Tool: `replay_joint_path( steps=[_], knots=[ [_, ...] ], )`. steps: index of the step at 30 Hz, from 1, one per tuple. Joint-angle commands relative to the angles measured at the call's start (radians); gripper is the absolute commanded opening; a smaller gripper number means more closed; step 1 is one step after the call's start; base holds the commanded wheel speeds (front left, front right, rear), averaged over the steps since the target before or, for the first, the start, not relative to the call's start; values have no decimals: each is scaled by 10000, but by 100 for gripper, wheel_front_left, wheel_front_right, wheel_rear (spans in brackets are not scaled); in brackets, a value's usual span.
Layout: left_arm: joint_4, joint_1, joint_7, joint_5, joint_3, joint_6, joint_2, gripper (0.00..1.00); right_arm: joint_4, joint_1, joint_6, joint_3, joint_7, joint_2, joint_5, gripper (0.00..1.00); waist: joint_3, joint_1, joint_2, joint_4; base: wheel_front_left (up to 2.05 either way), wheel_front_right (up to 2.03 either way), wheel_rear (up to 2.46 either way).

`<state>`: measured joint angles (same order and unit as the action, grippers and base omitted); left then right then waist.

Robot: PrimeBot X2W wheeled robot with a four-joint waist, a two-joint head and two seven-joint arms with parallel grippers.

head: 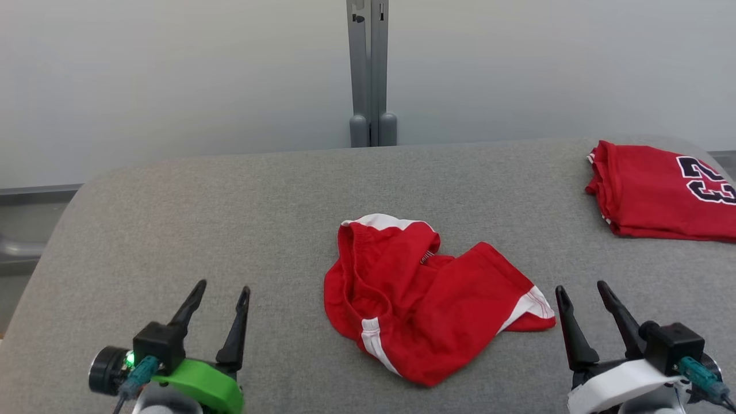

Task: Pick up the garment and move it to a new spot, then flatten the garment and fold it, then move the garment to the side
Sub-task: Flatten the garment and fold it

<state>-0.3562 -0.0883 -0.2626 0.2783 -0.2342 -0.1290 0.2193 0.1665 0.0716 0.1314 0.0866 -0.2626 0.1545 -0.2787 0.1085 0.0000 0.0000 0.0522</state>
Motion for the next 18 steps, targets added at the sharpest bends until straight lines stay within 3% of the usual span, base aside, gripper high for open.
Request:
replay_joint_path(
  steps=[1, 11, 18],
  knots=[
    [-117, -455, -22, 33, -424, -37, 163, 100, 218, -357, -17, 89, -27, 168, 82, 100, -105, 0, 0, -154, 0, 0, 0],
    [-901, -2659, 167, 789, -4523, -38, 848, 100, 2832, -2636, -17, 1141, -27, 885, -59, 100, -781, 0, 0, -756, 0, 0, 0],
    [-1602, -3696, 148, 1707, -7217, -24, 1205, 100, 4620, -3933, -17, 2102, -27, 873, -368, 100, -1182, 0, 0, -1040, 0, 0, 0]
  ],
)
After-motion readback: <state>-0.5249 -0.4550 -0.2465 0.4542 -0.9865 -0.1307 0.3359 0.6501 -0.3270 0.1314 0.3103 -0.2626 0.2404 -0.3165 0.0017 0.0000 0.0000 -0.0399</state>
